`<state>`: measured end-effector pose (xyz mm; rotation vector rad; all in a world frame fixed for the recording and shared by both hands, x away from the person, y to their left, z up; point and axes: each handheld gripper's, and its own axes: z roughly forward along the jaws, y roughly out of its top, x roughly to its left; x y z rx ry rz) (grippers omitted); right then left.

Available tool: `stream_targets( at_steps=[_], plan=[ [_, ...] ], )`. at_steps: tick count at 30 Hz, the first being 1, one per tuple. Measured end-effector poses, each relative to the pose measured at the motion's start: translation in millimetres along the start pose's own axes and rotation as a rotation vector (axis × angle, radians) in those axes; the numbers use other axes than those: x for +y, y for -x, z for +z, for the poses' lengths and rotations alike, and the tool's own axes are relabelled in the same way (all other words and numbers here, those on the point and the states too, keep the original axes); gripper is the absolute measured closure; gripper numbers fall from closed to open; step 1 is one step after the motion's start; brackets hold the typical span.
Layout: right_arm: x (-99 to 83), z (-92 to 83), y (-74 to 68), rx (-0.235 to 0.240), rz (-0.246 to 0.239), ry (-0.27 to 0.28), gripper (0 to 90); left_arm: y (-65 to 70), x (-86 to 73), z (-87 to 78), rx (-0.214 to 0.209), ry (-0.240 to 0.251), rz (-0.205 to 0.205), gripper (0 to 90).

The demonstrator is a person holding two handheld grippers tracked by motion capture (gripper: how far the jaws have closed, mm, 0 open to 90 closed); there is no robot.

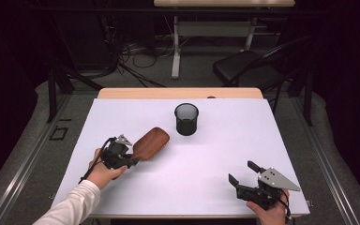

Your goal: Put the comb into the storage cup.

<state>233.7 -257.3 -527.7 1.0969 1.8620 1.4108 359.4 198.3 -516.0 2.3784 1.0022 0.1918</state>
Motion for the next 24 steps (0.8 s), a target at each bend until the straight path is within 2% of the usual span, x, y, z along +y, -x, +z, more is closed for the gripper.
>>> stream_targets(
  at_steps=[15, 24],
  plan=[
    [0.6, -0.4, 1.9, -0.002, -0.004, -0.003, 14.6, 1.3, 7.5, -17.9, -0.001, 0.088, -0.010, 72.3],
    [0.5, 0.0, 1.8, 0.000, 0.000, -0.003, 14.6, 4.2, 12.9, -25.8, 0.002, 0.112, 0.001, 72.2]
  ],
)
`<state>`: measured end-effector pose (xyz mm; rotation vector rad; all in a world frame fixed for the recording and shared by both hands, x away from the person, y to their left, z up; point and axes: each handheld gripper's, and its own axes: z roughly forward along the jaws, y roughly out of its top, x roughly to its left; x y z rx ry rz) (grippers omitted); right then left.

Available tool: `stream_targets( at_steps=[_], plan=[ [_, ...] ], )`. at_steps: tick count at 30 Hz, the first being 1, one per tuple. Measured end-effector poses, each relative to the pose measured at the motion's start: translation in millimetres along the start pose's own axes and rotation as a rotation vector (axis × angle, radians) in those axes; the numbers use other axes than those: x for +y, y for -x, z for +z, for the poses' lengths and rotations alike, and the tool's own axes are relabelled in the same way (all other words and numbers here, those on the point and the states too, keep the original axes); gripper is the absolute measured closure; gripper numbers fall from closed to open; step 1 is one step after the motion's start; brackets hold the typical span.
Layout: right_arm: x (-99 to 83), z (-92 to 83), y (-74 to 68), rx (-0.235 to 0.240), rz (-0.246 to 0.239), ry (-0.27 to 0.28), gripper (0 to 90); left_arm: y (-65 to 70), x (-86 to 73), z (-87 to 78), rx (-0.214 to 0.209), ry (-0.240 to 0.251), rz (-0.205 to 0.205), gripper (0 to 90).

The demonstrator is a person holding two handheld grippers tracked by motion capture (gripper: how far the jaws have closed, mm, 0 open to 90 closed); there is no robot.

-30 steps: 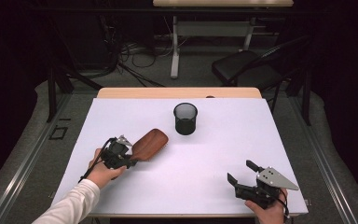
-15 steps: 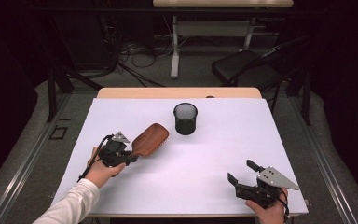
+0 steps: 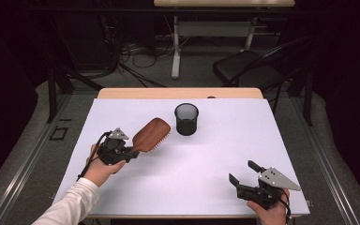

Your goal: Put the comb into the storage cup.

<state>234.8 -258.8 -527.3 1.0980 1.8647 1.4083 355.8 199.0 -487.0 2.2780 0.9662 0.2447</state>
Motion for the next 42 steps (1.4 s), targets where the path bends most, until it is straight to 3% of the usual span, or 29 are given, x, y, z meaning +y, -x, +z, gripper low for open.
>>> stream_targets(
  at_steps=[14, 24, 42],
  plan=[
    [1.7, 3.2, -1.5, 0.004, -0.006, -0.027, 14.6, 4.7, 9.7, -10.3, -0.016, 0.064, 0.007, 72.2],
    [12.8, 7.5, -5.9, 0.049, 0.015, -0.060, 14.6, 6.9, 13.2, -13.9, -0.016, 0.097, 0.009, 72.2],
    [44.5, 32.3, -6.0, 0.124, -0.013, -0.195, 14.6, 10.3, 20.2, -19.1, -0.033, 0.116, 0.002, 72.1]
  ],
)
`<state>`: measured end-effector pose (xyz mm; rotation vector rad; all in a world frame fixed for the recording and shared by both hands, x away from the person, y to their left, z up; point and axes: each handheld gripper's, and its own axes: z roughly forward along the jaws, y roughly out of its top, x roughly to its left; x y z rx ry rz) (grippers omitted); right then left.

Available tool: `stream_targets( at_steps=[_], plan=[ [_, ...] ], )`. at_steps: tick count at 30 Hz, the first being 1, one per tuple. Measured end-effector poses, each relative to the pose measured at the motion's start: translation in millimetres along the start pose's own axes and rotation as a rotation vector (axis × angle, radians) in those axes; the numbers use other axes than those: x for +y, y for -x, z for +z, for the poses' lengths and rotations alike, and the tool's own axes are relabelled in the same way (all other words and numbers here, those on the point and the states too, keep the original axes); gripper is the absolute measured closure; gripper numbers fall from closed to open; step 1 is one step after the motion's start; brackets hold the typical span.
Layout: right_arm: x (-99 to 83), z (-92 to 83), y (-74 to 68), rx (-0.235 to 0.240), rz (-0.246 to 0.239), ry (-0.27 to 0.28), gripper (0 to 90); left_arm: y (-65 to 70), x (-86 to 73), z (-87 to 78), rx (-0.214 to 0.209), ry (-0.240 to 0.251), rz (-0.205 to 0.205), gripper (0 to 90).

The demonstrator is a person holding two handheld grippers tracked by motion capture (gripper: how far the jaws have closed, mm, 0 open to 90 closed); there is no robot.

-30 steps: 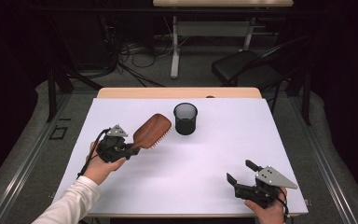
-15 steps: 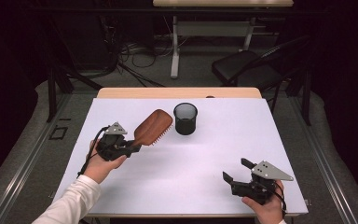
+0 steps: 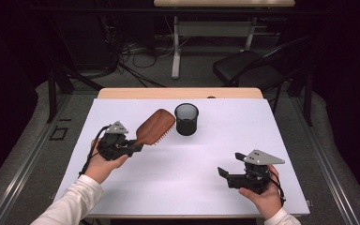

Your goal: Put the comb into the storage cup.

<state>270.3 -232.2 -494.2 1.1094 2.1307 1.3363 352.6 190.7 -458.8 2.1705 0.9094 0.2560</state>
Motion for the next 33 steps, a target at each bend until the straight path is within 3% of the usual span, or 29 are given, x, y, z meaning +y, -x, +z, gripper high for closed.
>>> stream_targets(
  at_steps=[10, 24, 33],
  plan=[
    [20.4, 10.2, 2.4, 0.041, -0.011, -0.065, 14.4, 2.1, 4.1, -3.4, -0.006, 0.021, -0.002, 72.0],
    [52.4, 16.8, 8.3, 0.043, -0.016, -0.087, 14.2, 7.1, 12.5, -4.1, -0.020, 0.039, 0.008, 72.0],
    [65.3, 28.1, 8.0, 0.053, -0.001, -0.070, 14.2, 13.8, 22.9, -1.1, -0.027, 0.061, 0.025, 72.0]
  ],
)
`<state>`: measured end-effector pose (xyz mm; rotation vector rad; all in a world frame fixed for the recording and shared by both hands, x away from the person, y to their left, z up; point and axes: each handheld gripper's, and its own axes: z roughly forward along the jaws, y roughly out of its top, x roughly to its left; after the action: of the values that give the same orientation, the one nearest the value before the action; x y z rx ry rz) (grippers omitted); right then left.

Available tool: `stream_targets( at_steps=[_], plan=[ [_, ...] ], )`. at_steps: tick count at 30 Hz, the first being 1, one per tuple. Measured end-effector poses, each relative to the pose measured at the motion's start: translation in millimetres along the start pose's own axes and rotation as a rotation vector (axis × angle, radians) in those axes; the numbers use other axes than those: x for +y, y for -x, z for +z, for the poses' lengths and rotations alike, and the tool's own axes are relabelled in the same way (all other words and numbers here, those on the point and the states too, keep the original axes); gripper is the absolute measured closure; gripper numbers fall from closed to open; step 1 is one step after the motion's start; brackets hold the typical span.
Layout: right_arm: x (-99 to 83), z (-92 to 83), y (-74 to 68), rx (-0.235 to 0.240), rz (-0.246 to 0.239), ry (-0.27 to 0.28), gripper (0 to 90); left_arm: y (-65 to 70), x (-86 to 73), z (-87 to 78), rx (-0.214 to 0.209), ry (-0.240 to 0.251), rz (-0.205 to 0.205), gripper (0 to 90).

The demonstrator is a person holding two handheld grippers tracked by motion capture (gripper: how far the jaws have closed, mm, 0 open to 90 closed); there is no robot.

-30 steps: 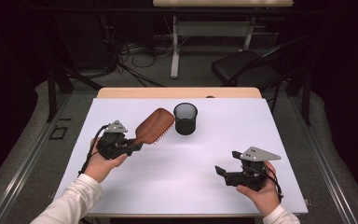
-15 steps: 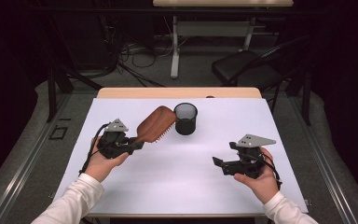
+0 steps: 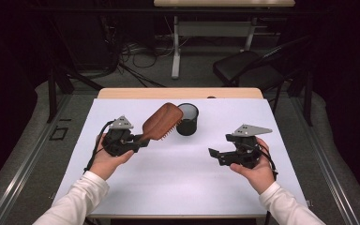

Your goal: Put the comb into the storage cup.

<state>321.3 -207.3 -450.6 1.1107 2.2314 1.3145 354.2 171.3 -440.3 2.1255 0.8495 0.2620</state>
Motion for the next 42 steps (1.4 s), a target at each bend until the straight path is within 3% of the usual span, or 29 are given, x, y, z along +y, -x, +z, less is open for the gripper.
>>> stream_targets(
  at_steps=[11, 20, 36, 42],
  plan=[
    [16.5, 13.7, -2.5, 0.036, 0.018, -0.026, 14.2, 6.3, 13.7, 9.7, -0.015, 0.021, 0.009, 72.0],
    [31.3, 20.8, 8.2, 0.057, 0.100, -0.051, 14.2, 10.4, 21.3, 16.4, -0.016, 0.035, 0.016, 72.0],
    [51.1, 32.0, 21.0, 0.083, 0.227, -0.041, 14.2, 11.3, 29.6, 20.7, -0.011, 0.054, 0.012, 71.9],
    [59.1, 34.0, 19.8, 0.102, 0.239, -0.017, 14.2, 10.8, 31.2, 22.4, -0.008, 0.067, 0.002, 71.9]
  ],
)
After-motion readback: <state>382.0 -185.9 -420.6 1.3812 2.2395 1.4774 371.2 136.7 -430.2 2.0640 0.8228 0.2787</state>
